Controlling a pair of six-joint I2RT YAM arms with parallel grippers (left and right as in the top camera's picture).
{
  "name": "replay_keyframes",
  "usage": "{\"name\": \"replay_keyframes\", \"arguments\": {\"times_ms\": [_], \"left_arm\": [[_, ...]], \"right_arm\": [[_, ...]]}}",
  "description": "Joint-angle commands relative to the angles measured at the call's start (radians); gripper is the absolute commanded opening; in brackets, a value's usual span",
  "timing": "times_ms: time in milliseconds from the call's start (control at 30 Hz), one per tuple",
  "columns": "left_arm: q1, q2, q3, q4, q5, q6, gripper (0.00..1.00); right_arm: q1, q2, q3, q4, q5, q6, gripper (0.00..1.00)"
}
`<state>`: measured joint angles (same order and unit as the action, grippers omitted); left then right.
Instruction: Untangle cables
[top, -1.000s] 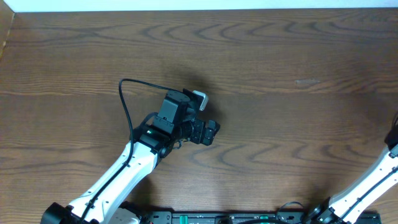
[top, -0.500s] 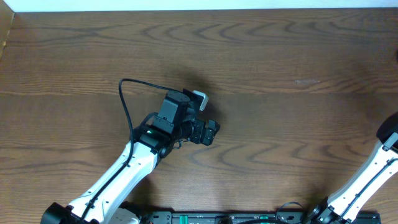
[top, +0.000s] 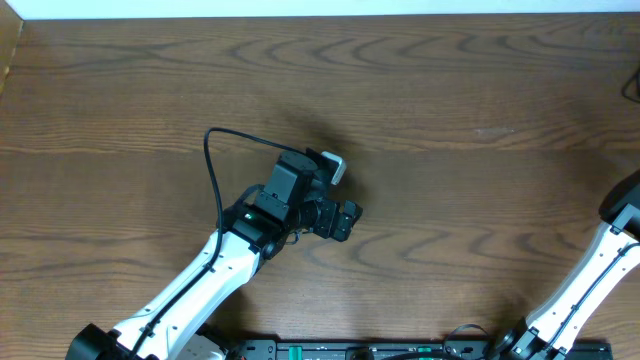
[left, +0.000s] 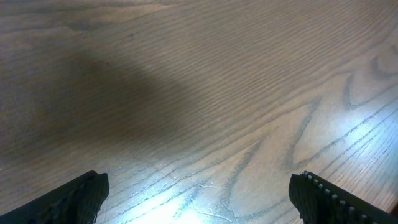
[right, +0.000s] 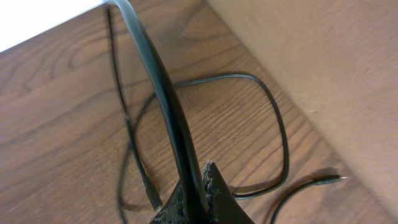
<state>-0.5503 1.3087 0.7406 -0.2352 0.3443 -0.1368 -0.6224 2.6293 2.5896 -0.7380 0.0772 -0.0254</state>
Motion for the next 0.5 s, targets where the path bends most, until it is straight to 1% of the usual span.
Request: {"name": "replay_keyframes", "arguments": {"times_ms": [0, 200, 467], "left_arm": [[-0.004, -0.011, -0.002, 0.009, -0.017, 0.002, 0.98], [-0.004, -0.011, -0.002, 0.017, -0.017, 0.002, 0.98], [-0.008, -0.011, -0.002, 0.017, 0.011, 0.002, 0.98]], "right_arm": [[0.011, 0.034, -0.003, 0.028, 0.010, 0.029, 0.01], [0.015, 0.054, -0.003, 0.095, -0.003, 0.029, 0.01], [0.014, 0.118, -0.003, 0.122, -0.008, 0.040, 0.01]]}}
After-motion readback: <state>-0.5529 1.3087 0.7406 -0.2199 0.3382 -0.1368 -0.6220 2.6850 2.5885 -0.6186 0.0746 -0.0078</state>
